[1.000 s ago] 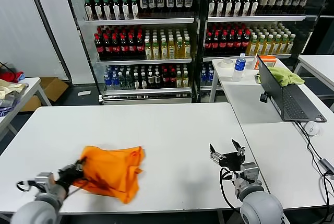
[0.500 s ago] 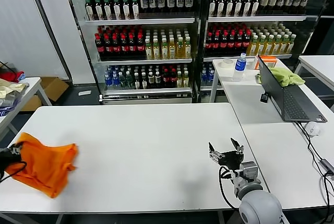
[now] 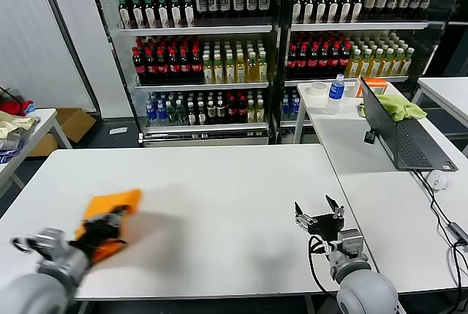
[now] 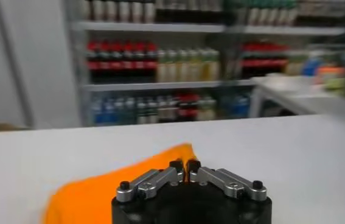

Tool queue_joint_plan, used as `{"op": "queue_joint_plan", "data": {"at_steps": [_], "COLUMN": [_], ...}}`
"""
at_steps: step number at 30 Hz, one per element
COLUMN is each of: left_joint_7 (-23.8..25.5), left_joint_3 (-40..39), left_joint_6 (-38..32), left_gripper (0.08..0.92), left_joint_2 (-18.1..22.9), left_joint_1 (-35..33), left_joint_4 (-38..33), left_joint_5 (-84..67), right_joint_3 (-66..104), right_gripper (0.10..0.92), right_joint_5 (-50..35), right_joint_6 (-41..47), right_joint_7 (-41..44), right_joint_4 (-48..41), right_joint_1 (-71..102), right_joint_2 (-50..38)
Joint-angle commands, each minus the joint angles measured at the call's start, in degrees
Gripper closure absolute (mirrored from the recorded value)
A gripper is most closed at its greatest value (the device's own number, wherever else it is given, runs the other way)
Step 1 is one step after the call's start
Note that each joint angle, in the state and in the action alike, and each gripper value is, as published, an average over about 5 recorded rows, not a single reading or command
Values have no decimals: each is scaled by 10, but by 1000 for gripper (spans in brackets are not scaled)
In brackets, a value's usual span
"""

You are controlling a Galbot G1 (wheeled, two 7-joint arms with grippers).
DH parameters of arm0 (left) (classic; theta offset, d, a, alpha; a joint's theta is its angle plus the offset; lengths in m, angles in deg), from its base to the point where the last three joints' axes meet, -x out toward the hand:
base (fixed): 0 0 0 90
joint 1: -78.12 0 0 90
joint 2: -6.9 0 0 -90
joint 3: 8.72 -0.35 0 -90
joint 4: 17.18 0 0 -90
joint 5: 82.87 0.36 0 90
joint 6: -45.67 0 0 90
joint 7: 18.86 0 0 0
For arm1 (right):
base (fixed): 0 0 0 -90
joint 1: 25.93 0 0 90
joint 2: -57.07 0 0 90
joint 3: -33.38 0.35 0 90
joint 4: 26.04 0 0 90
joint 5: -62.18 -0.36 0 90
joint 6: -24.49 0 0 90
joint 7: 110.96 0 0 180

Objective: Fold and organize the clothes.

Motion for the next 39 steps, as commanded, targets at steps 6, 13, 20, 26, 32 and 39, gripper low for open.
{"op": "queue_joint_plan", "data": {"at_steps": [6,13,20,26,32,39], "left_joint_7": [9,7,48,72,65,54], "left_joint_3": [-211,-242,-281,-226,-66,16], "left_joint_6": [-41,-42,-79,-108,-135,-142], "left_gripper": [896,896,795,622,449,250], "left_joint_2": [105,116,120,95,28,16], "left_joint_1": [76,85,56,59,72,40], "left_joint_4": [8,21,-16,-51,-6,26], "left_joint_5": [79,96,72,78,105,130], "right_joint_3": [-1,-1,-3,-21,-91,-209], "right_gripper": [203,203,203,203,203,203], "right_joint_5": [0,-1,-1,-29,-162,-138], "right_joint_6": [2,2,1,0,31,33], "right_joint_7": [-1,0,6,31,39,63], "right_joint_4": [4,4,4,14,28,-17], "right_joint_1": [-2,-3,-6,-8,-11,-43], "right_joint_2": [-3,-4,0,2,9,9]}}
